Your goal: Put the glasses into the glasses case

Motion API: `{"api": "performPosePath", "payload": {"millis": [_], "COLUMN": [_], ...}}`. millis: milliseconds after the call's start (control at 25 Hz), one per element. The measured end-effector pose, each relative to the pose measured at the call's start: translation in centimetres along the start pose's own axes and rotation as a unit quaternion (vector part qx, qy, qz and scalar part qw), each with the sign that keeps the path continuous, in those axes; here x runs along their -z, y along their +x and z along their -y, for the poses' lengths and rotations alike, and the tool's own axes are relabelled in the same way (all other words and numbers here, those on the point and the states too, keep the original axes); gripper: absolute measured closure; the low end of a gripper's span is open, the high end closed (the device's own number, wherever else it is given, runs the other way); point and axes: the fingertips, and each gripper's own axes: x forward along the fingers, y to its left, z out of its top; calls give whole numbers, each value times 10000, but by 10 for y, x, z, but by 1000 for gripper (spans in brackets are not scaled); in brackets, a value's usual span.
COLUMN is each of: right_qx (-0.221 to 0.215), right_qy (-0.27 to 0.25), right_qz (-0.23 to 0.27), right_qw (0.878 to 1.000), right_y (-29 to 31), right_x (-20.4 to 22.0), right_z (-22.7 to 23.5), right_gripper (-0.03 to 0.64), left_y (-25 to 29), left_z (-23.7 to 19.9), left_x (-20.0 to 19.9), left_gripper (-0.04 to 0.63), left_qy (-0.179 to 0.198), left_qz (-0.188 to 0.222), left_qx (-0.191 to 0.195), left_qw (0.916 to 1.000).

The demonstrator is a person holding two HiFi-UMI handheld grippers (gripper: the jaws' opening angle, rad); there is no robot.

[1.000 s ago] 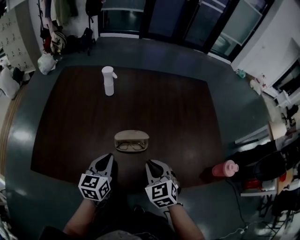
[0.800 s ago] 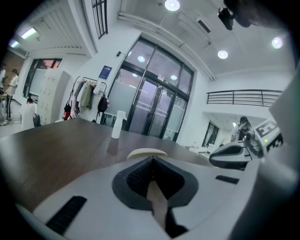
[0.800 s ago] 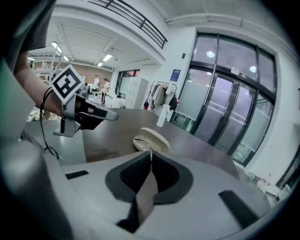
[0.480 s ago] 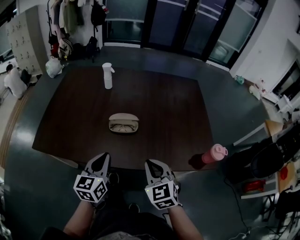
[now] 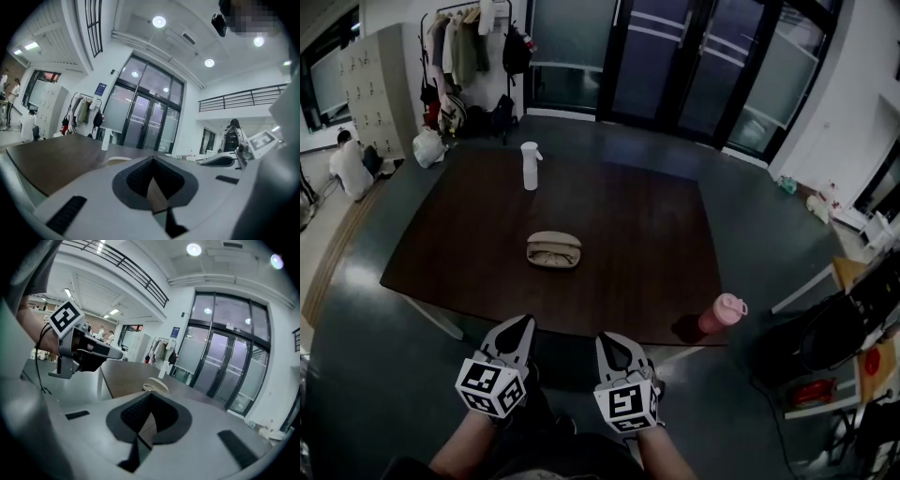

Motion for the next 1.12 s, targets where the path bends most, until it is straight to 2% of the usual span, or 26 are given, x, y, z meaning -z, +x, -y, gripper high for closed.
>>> {"api": "performPosePath", "payload": {"millis": [120,480,680,880,1120], "right_qx": [-16,5,197,335,214], "right_qy": [4,-219,-266,-159,-33], "right_qz": [65,7,-29,-74,-133], "right_qw": [10000,9998,9994,9993,9997], "right_y": [-5,0,0,0,6], "right_x": [-2,-13,-26,-34,-37], "right_z": [-3,-8,-2,0,-21], "right_gripper": [629,630,629,630,629], "left_y": [-6,-13,-13,-13,-20], "left_z": [9,9,3,-2,-9], "left_x": [2,16,11,7,5], "left_gripper": [589,589,589,589,589], "left_qy": [83,-68,-25,10,46], "left_qz": [-58,-335,-392,-397,-433], "left_qx": [45,196,375,494,540], "left_qw": [9999,9992,9985,9980,9976]}}
